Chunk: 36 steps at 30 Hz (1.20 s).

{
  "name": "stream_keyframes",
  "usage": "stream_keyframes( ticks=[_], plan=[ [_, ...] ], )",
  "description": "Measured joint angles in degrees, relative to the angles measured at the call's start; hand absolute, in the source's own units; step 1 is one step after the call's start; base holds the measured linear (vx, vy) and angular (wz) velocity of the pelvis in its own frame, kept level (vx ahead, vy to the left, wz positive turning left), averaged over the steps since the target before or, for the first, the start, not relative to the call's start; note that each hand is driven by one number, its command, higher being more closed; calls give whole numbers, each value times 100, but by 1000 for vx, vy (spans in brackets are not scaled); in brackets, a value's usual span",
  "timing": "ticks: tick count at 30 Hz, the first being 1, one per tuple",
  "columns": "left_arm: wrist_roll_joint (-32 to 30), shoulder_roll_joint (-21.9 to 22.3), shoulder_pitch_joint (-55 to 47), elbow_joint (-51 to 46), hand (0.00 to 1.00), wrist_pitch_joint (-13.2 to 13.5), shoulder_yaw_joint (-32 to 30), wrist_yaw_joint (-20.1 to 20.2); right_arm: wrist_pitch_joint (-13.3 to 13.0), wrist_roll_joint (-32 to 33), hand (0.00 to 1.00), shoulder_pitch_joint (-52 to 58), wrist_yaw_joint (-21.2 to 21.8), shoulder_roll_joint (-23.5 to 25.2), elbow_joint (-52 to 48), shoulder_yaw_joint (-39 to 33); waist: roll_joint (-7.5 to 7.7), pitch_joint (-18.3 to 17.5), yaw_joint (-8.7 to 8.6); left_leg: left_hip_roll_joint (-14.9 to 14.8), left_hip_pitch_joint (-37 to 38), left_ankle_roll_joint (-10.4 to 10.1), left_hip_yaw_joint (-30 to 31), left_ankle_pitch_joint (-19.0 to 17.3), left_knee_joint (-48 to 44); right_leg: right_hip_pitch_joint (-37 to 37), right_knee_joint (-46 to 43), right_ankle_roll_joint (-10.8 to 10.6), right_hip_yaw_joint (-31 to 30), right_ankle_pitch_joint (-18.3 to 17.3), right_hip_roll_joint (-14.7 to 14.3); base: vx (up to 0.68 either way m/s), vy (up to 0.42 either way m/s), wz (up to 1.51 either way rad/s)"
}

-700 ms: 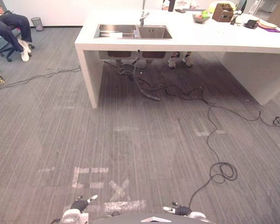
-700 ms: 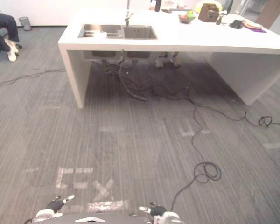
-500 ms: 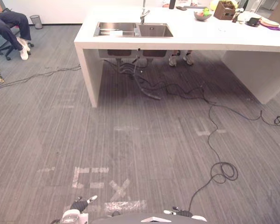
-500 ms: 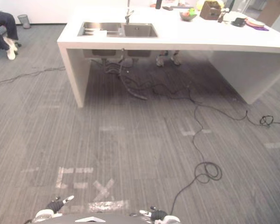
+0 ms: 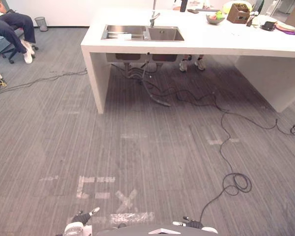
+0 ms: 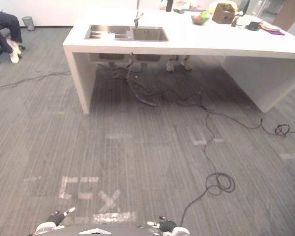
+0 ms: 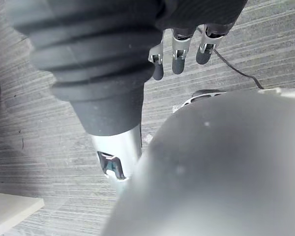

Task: Walk over to the sink, pick up the cup, carry it to the dishwasher, place the cup inside the dishwasher, then close the dishwasher door

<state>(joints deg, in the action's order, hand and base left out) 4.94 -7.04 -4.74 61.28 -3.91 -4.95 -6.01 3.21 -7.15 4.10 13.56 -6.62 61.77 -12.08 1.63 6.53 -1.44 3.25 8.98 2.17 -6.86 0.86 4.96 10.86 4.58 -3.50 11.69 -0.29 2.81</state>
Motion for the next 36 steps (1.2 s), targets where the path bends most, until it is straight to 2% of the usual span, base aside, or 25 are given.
stream_keyframes(
  ticks=[3,8,12,16,19,20,21,22,23,24,26,28,29,30,31,32,33,34,35,36],
  plan=[
    [164,15,-19,4,0,-49,-68,-78,-106,-2,0,29,-37,2,0,0,2,0,0,3,-1,4,13,-4,0,1,0,-1,0,0,1,-11,-4,0],
    [743,34,-49,18,0,-439,-245,-227,-242,-84,0,68,-77,3,5,-2,5,0,2,8,-13,6,41,-10,0,-2,-1,9,21,-4,2,1,-9,2],
    [774,48,-52,71,0,-615,-395,-259,-305,-227,0,77,-160,9,22,-7,9,0,0,13,-15,35,63,5,0,1,-2,18,29,-12,1,0,0,0],
    [773,48,-54,96,0,-654,-395,-346,-303,-226,0,77,-164,19,25,-38,13,5,-10,31,-6,44,93,-2,0,25,-17,9,96,-43,15,1,-16,6],
    [601,33,-65,97,0,-829,-388,-361,-308,-210,0,84,-169,65,-14,-227,78,54,-48,89,51,98,209,-190,-3,-356,-1186,-181,216,-728,238,1,9,25],
    [598,16,-77,85,0,-892,-378,-363,-306,-203,0,89,-163,78,-23,-225,99,67,-40,143,134,164,207,-251,-3,-622,-1990,-458,171,-1051,409,39,49,6],
    [611,21,-58,54,0,-942,-385,-368,-307,-143,0,45,-149,37,-54,-230,98,77,0,164,160,215,200,-279,-6,-1104,-3020,-525,138,-1148,546,49,51,0],
    [621,11,-80,58,0,-981,-395,-374,-313,-92,0,19,-151,31,-77,-242,103,92,-1,160,161,224,199,-281,-11,-1387,-3603,-447,133,-1107,635,60,31,-2],
    [623,-37,-79,42,0,-1068,-401,-397,-316,-3,0,5,-142,48,-111,-256,79,185,-13,155,238,278,219,-279,-44,-1857,-4562,-207,130,-1050,811,87,-8,14],
    [628,-88,-60,17,0,-1128,-402,-456,-314,81,0,21,-140,91,-94,-255,159,255,-12,124,364,300,275,-327,-58,-2062,-4995,-157,146,-1249,880,102,-24,22],
    [663,-130,-25,19,0,-1207,-460,-530,-297,249,0,34,-131,144,-11,-264,221,315,-41,1,295,270,453,-592,-449,-2188,-4663,-174,190,-1462,846,217,-50,39],
    [668,-49,16,35,0,-1317,-678,-559,-291,399,0,72,-115,125,-13,-286,111,399,-57,-221,238,237,574,-834,-784,-2263,-3728,-173,137,-1385,644,277,-56,32],
    [633,-4,48,43,0,-1354,-747,-585,-293,480,0,86,-107,87,-18,-295,41,441,-61,-364,211,174,629,-1011,-941,-2358,-2925,-221,41,-1096,501,222,-62,17],
    [599,13,64,46,0,-1368,-795,-590,-297,494,0,112,-105,94,-35,-343,21,453,-64,-421,202,135,666,-1114,-1016,-2397,-2493,-261,-48,-890,446,295,-116,23],
    [594,42,71,38,0,-1373,-914,-602,-297,500,0,226,-103,155,-79,-497,15,458,-50,-470,204,61,718,-1349,-1206,-2466,-1785,-323,-231,-507,407,320,-178,27],
    [593,109,51,-2,0,-1372,-1131,-626,-283,487,0,392,-100,190,-187,-523,-1,475,-30,-492,215,-20,761,-1691,-1535,-2508,-1529,-307,-400,-309,438,347,-210,32],
    [594,146,43,-18,0,-1375,-1220,-633,-269,471,0,504,-98,212,-265,-520,-16,482,-41,-513,235,-51,806,-1895,-1747,-2523,-1587,-284,-466,-267,471,429,-281,43],
    [597,222,-23,-114,0,-1371,-1357,-634,-218,457,0,666,-88,265,-386,-527,-48,475,-50,-583,330,-146,873,-2303,-2109,-2504,-1865,-160,-480,-225,490,530,-331,35],
    [596,278,-116,-236,0,-1336,-1455,-632,-155,456,0,836,-82,317,-470,-526,-51,463,-23,-639,480,-243,868,-2527,-2232,-2486,-2079,-69,-458,-270,466,571,-348,23],
    [595,363,-170,-260,0,-1276,-1550,-643,-115,456,0,955,-27,309,-481,-554,-144,436,-30,-792,648,-359,851,-2704,-2244,-2539,-2402,-57,-463,-5,364,612,-342,5]
  ],
)
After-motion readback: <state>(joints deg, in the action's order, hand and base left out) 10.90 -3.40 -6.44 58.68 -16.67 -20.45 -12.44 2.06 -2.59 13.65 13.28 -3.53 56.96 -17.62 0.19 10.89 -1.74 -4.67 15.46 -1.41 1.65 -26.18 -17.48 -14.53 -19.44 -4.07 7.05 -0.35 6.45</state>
